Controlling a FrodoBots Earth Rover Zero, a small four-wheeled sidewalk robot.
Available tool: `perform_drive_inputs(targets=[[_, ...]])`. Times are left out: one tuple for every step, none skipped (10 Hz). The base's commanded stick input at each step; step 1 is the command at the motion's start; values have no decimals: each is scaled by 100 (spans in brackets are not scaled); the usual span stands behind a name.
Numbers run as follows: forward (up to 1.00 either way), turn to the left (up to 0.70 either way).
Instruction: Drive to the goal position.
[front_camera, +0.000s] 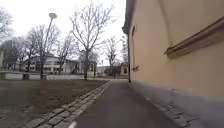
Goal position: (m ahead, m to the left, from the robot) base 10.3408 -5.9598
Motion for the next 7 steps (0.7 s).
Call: perform_drive_inputs(targets=[[70,0],[70,0],[70,0],[70,0],[70,0],[70,0],[70,0]])
